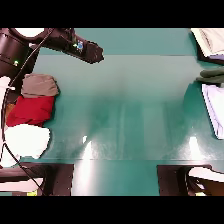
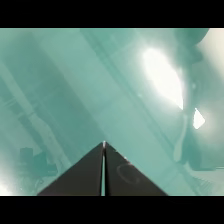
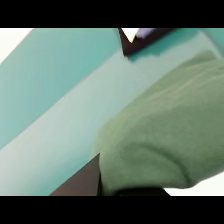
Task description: Fold the shirts.
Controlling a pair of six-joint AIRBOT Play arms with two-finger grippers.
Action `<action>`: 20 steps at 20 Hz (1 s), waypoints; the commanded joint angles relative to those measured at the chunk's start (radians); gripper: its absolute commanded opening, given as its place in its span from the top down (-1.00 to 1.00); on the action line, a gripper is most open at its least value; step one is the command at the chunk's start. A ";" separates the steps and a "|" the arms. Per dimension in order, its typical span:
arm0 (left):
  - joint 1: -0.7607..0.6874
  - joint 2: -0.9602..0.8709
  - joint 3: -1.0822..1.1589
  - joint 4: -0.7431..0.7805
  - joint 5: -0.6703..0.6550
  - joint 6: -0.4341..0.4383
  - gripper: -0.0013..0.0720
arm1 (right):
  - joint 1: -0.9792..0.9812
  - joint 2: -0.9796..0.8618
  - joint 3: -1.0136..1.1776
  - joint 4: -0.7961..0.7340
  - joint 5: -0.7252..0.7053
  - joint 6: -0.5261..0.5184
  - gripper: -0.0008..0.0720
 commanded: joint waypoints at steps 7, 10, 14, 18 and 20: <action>0.000 0.000 0.000 0.028 -0.017 0.006 0.89 | -0.097 0.106 0.029 -0.201 0.203 0.090 0.93; 0.000 0.000 0.000 0.039 -0.030 0.007 0.89 | -0.098 0.108 0.029 -0.378 0.336 0.117 0.93; 0.000 0.000 0.000 0.043 -0.034 0.007 0.89 | -0.098 0.108 0.029 -0.589 0.459 0.197 0.61; 0.000 0.000 0.000 0.043 -0.039 0.007 0.89 | -0.098 0.129 0.000 -0.684 0.494 0.200 -0.48; 0.000 0.000 0.000 0.043 -0.043 0.007 0.89 | -0.098 0.151 -0.041 -0.702 0.482 0.201 -0.48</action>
